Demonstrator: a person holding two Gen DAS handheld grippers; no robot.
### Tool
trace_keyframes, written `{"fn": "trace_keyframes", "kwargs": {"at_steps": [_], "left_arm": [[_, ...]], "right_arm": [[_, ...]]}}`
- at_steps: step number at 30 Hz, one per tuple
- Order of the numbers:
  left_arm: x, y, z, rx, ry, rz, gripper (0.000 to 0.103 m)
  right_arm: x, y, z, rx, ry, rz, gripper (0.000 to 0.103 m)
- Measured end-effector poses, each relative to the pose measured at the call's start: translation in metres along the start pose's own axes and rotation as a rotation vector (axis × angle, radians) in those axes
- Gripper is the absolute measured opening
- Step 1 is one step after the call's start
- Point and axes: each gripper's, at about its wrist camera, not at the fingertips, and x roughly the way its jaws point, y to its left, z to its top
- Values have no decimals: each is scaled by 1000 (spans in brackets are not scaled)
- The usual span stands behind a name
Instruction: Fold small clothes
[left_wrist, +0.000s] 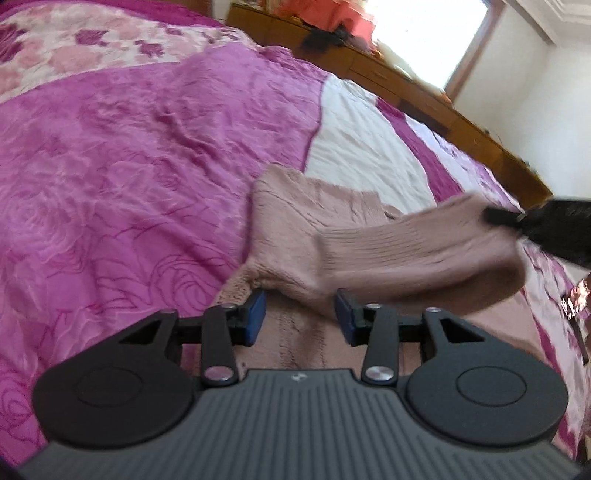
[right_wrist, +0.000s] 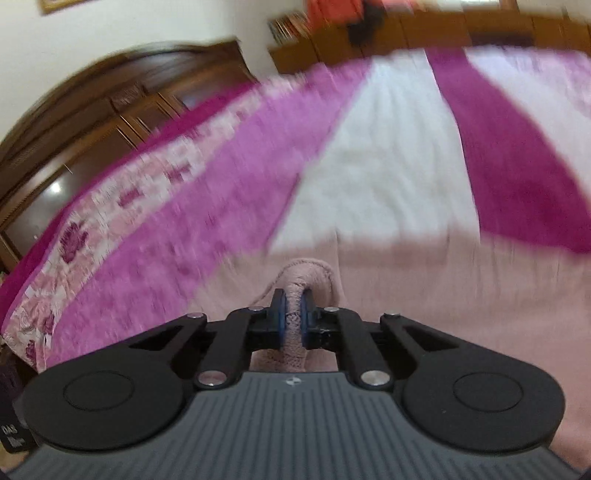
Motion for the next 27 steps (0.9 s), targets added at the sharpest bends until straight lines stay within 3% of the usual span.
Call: {"fn": "trace_keyframes", "kwargs": {"at_steps": [3,9,12,15,20,22,24,27], "left_arm": [[0,2,-2,-1,-2,-2,43],[2,-8,-6,64,7,22,43],[0,-13,-7,101,18,34,43],[-6,-17,-5,119,27,41,43],[-16,-26,3,160,29,79,43],[-18,-29,7,181,34,111,43],[-20,-29,11,179,44,126,43],[-23,-27,18,157,61,134,43]], "right_arm": [[-2,-5,7,-41,-31,-32,8],[37,-53,-30,36,121,-153,8],[51,-73,-51,131,178,-164,9],[42,-81,-58,171,159,-146,11],[15,-57,-50,110,82,-146,31],[7,-43,-48,81,60,-125,46],[2,-27,-49,50,48,-97,52],[0,-2,-55,-12,48,-46,54]]}}
